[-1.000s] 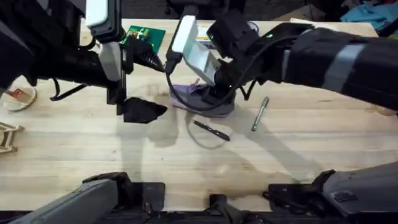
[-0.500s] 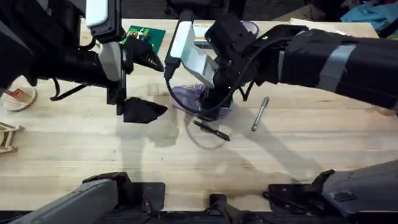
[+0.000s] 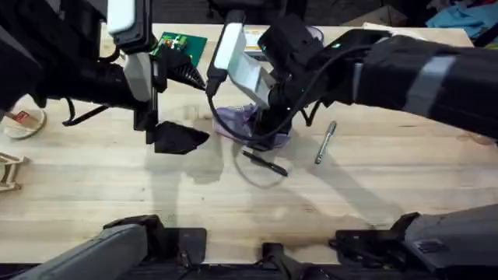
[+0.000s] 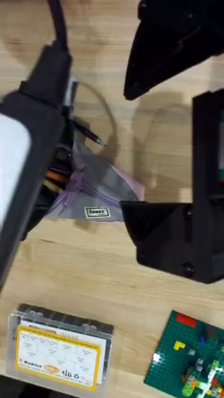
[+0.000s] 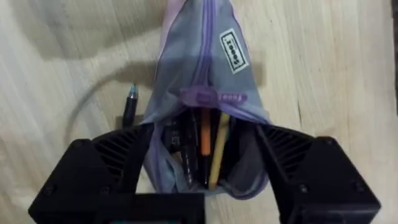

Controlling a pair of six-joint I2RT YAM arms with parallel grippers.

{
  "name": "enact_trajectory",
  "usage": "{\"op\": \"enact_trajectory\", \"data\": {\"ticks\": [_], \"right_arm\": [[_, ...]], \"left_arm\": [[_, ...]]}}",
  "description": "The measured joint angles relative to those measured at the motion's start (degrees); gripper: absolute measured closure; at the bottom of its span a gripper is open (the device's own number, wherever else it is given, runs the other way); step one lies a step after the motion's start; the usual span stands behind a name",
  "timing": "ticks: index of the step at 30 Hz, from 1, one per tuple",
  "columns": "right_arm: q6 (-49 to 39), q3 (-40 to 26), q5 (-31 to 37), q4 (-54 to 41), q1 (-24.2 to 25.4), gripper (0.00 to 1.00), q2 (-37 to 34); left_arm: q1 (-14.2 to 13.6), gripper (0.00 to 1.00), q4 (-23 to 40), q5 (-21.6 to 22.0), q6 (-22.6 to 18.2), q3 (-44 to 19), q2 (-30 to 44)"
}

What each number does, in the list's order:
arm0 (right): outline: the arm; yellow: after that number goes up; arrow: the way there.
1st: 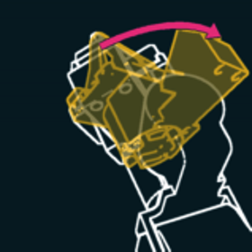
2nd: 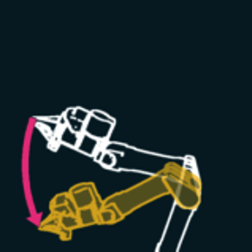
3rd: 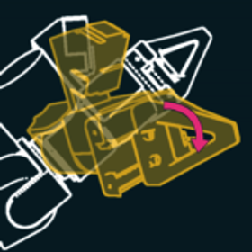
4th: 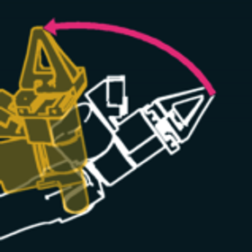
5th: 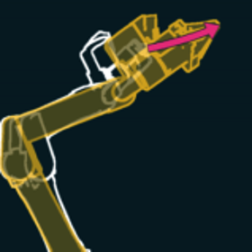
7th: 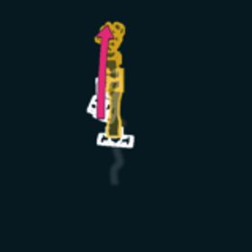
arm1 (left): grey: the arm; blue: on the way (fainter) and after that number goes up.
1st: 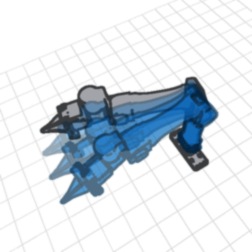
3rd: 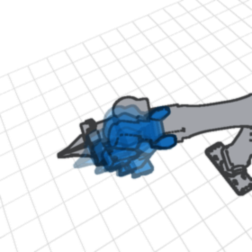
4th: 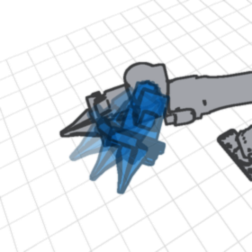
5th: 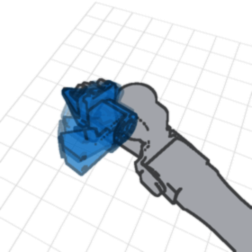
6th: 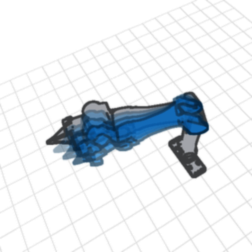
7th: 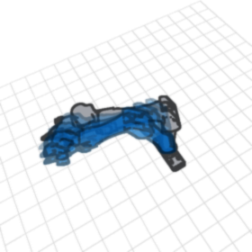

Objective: Unzip the bag, pick up the pens from the table one at a time and place them inside, then zip the bag closed.

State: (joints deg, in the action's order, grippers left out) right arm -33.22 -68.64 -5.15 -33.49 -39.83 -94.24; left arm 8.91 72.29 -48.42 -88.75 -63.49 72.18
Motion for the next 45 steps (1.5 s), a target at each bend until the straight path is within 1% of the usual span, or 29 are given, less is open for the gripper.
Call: {"op": "enact_trajectory", "data": {"ticks": [3, 12, 13, 17, 21, 25, 26, 28, 33, 41, 45], "right_arm": [[1.1, 0.0, 0.7, -0.7, 0.0, 0.003, 3.1], [9.2, 0.0, 2.0, -4.1, 0.1, 0.003, 18.8], [12.3, 0.0, 2.6, -5.8, 0.5, 0.003, 22.2], [19.0, 0.0, 6.1, -7.2, 1.3, 0.003, 25.2], [27.7, 0.0, 11.8, -9.2, 1.7, 0.003, 28.0], [36.8, 0.0, 17.8, -12.7, 1.7, 0.003, 30.3], [43.8, 0.0, 22.0, -16.5, 1.7, 0.003, 31.3], [47.3, 0.0, 23.6, -18.7, 1.7, 0.003, 31.3], [51.8, 0.0, 24.0, -20.9, 1.7, 0.003, 31.3], [54.6, 0.0, 23.3, -22.4, 1.7, 0.003, 31.3], [60.2, 0.0, 24.7, -24.0, 1.7, 0.003, 31.3]], "left_arm": [[0.0, 0.007, 0.0, 0.0, 0.0, 0.0, 0.0], [0.0, 0.008, 0.1, 0.0, 0.0, 0.0, 0.0], [0.0, 0.007, 0.1, 0.0, 0.0, 0.0, 0.0], [0.0, 0.007, 0.1, 0.0, 0.0, 0.0, 0.0], [0.0, 0.007, 0.1, 0.0, 0.0, 0.0, 0.0], [0.0, 0.007, 0.1, 0.0, 0.0, 0.0, 0.0], [0.0, 0.007, 0.1, 0.0, 0.0, 0.0, 0.0], [0.0, 0.008, 0.1, 0.0, 0.0, 0.0, 0.0], [0.0, 0.007, 0.1, 0.0, 0.0, 0.0, 0.0], [0.0, 0.007, 0.1, 0.0, 0.0, 0.0, 0.0], [0.0, 0.007, 0.2, 0.0, 0.0, 0.0, 0.0]]}}
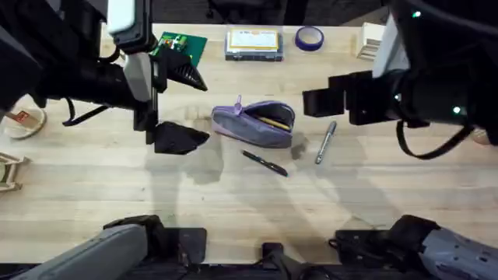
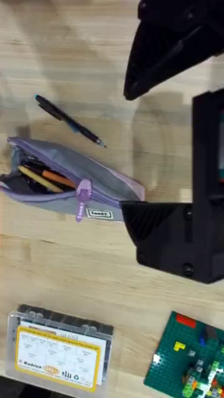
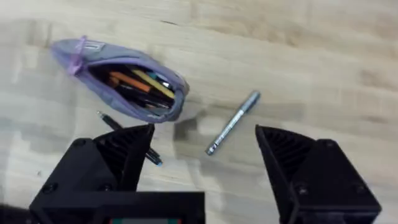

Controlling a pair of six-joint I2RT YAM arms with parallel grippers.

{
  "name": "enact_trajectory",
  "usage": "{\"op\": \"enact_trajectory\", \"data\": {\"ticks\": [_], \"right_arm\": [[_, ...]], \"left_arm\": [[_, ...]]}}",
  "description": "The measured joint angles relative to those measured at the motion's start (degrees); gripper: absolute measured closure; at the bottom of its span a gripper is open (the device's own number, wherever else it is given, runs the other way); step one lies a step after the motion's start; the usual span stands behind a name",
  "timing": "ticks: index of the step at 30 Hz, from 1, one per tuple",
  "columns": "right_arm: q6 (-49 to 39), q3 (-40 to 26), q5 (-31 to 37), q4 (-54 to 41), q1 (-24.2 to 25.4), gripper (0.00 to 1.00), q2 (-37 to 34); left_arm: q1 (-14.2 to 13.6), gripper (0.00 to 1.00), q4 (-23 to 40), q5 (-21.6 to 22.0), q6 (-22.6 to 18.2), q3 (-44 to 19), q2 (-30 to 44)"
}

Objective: Unzip the bag, pick up the pens from the table one at a time and place them inside, then zip the bag closed.

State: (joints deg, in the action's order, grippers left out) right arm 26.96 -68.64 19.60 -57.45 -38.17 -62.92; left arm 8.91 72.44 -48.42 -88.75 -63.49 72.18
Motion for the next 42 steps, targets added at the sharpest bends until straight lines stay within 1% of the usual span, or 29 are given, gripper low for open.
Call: {"op": "enact_trajectory", "data": {"ticks": [4, 10, 13, 16, 19, 20, 27, 29, 33, 35, 39, 42], "right_arm": [[7.0, 0.0, 4.1, -4.5, 0.0, 0.004, 0.0], [14.5, 0.0, 6.9, -5.2, 0.0, 0.004, -0.3], [16.5, 0.2, 7.6, -5.0, 0.0, 0.004, -1.1], [18.6, 2.3, 7.9, -4.4, 0.0, 0.004, -1.3], [20.4, 6.4, 7.9, -1.8, 0.0, 0.003, -1.3], [21.7, 10.1, 7.6, 0.2, 0.0, 0.003, -2.0], [21.8, 10.1, 7.6, 0.4, 0.0, 0.003, -2.0], [21.9, 13.2, 5.8, 6.2, 1.5, 0.003, -1.3], [22.0, 19.3, 3.0, 8.6, 5.7, 0.003, -1.7], [21.8, 21.2, 0.9, 10.8, 7.4, 0.003, -1.9], [21.4, 23.5, -1.6, 13.0, 10.0, 0.003, -1.9], [20.4, 24.2, -2.3, 13.7, 10.9, 0.003, -1.9]], "left_arm": [[0.0, 0.007, 0.0, 0.0, 0.0, 0.0, 0.0], [0.0, 0.007, 0.0, 0.0, 0.0, 0.0, 0.0], [0.0, 0.007, 0.0, 0.0, 0.0, 0.0, 0.0], [0.0, 0.008, 0.0, 0.0, 0.0, 0.0, 0.0], [0.0, 0.007, 0.0, 0.0, 0.0, 0.0, 0.0], [0.0, 0.007, 0.0, 0.0, 0.0, 0.0, 0.0], [0.0, 0.007, 0.0, 0.0, 0.0, 0.0, 0.0], [0.0, 0.007, 0.0, 0.0, 0.0, 0.0, 0.0], [0.0, 0.007, 0.0, 0.0, 0.0, 0.0, 0.0], [0.0, 0.008, 0.0, 0.0, 0.0, 0.0, 0.0], [0.0, 0.007, 0.0, 0.0, 0.0, 0.0, 0.0], [0.0, 0.007, 0.0, 0.0, 0.0, 0.0, 0.0]]}}
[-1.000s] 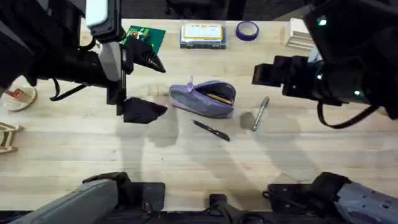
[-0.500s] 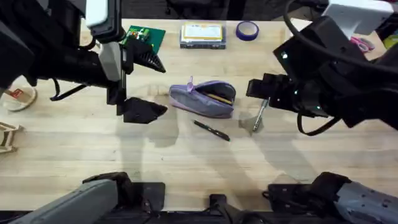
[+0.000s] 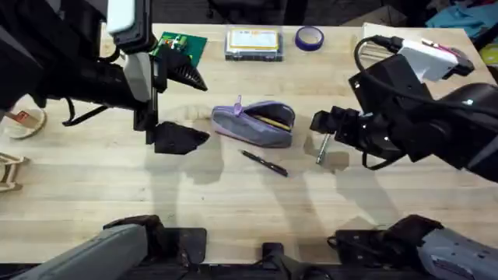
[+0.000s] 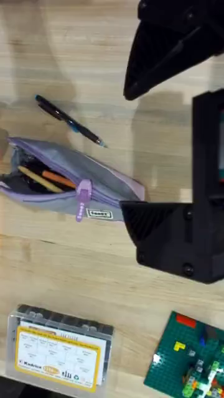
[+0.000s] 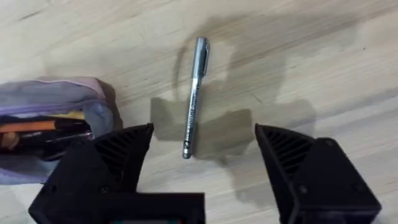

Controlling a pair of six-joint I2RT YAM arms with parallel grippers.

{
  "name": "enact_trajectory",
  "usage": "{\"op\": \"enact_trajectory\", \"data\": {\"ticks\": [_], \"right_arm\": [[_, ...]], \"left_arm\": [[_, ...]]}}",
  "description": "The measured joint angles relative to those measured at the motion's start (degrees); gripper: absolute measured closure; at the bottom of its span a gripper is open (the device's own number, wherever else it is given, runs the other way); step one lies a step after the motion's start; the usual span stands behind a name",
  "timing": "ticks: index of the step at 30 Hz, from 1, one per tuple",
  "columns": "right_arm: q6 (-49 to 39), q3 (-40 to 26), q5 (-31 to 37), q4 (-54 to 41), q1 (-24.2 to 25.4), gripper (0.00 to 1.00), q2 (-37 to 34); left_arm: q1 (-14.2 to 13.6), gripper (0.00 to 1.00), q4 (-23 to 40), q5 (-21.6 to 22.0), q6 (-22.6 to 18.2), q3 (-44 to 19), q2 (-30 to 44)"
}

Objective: Unzip the bag, pick up the pens from the table one at a time and place them inside, then zip the bag closed.

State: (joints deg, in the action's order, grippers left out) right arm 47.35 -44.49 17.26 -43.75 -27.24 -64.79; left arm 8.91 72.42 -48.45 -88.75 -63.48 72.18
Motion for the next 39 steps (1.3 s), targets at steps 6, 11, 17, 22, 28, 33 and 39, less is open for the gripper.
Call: {"op": "enact_trajectory", "data": {"ticks": [6, 11, 17, 22, 28, 33, 39], "right_arm": [[-3.0, 0.1, -0.7, 0.8, 0.1, 0.003, 0.0], [-4.3, 0.1, -0.7, 2.2, 0.1, 0.003, -1.8], [-4.6, 0.1, -0.7, 4.5, 0.1, 0.003, -6.3], [-4.6, 0.1, -0.7, 6.2, 0.1, 0.003, -9.2], [-4.6, 0.1, -0.8, 7.8, 0.1, 0.003, -13.7], [-4.6, 0.1, -0.8, 8.5, 0.1, 0.003, -16.2], [-4.1, 0.1, -2.1, 9.7, 0.1, 0.160, -17.1]], "left_arm": [[0.0, 0.007, 0.0, 0.0, 0.0, 0.0, 0.0], [0.0, 0.008, 0.0, 0.0, 0.0, 0.0, 0.0], [0.0, 0.007, 0.0, 0.0, 0.0, 0.0, 0.0], [0.0, 0.007, 0.0, 0.0, 0.0, 0.0, 0.0], [0.0, 0.007, 0.0, 0.0, 0.0, 0.0, 0.0], [0.0, 0.007, 0.0, 0.0, 0.0, 0.0, 0.0], [0.0, 0.008, 0.0, 0.0, 0.0, 0.0, 0.0]]}}
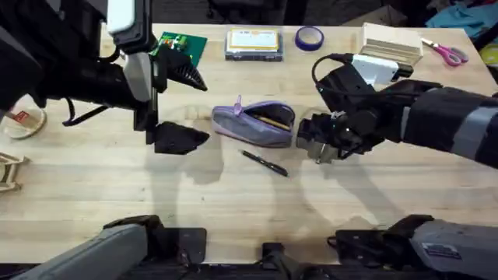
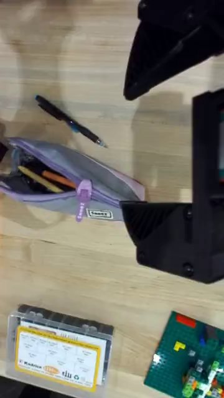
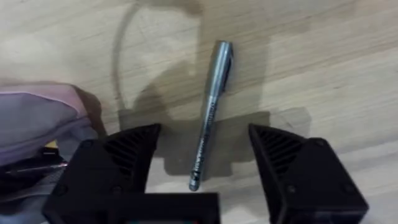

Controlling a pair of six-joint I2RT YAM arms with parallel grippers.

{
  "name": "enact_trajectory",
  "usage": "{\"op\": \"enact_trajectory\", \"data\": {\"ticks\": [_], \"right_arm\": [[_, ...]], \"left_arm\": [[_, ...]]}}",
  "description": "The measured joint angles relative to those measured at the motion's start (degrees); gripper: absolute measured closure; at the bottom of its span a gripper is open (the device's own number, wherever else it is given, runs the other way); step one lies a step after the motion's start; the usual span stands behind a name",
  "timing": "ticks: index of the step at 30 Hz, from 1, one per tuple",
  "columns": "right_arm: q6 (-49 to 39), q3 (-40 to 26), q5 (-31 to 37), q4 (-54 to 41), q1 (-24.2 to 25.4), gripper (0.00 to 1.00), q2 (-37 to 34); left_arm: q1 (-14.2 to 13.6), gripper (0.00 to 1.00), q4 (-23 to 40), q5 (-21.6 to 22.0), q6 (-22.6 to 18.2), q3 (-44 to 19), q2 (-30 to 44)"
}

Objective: Unzip the bag, pick up the pens from the table one at a time and place them inside, then zip the bag closed.

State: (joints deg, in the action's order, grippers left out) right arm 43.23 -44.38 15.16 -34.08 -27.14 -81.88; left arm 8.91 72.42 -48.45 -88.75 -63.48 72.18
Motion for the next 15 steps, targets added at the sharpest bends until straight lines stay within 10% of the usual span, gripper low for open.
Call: {"op": "enact_trajectory", "data": {"ticks": [10, 15], "right_arm": [[2.9, 0.0, 0.3, -0.4, 0.2, 0.913, 0.0], [4.7, 0.0, 0.5, -0.3, 0.3, 0.959, 0.0]], "left_arm": [[0.0, 0.007, 0.0, 0.0, 0.0, 0.0, 0.0], [0.0, 0.008, 0.0, 0.0, 0.0, 0.0, 0.0]]}}
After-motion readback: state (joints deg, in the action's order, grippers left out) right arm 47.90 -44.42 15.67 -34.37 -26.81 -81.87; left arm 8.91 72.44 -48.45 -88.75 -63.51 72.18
